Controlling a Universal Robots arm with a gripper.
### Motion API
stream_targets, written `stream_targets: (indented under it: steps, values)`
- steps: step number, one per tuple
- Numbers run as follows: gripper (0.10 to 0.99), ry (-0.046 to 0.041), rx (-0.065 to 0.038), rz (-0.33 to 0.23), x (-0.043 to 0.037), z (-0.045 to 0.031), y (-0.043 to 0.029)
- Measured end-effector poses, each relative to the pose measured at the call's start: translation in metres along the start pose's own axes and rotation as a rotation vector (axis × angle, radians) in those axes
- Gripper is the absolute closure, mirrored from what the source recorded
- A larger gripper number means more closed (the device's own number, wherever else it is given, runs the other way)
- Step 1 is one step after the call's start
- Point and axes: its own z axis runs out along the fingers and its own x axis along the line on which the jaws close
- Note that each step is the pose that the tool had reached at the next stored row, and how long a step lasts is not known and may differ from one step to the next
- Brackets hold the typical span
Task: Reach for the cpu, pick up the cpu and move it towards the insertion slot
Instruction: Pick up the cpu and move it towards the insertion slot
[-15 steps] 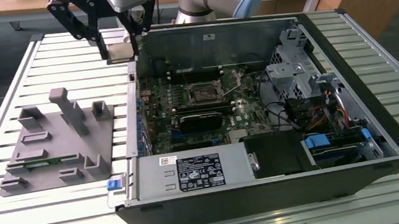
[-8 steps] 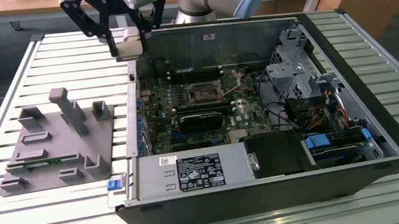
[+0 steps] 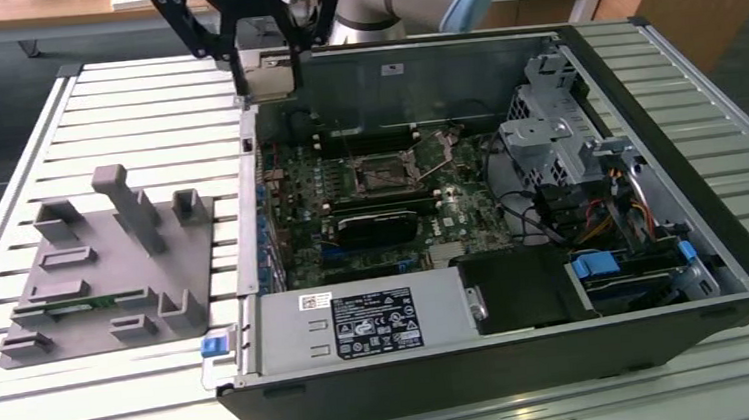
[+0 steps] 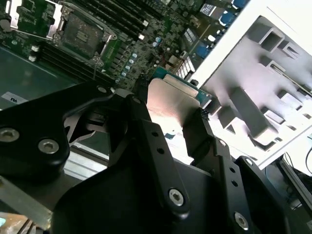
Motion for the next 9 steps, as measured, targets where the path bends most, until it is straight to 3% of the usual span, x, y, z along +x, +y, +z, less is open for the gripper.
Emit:
stream_targets:
  steps: [9]
  values:
    - [0.553, -0.0001, 0.0, 0.002, -0.0173, 0.0012, 0.0126]
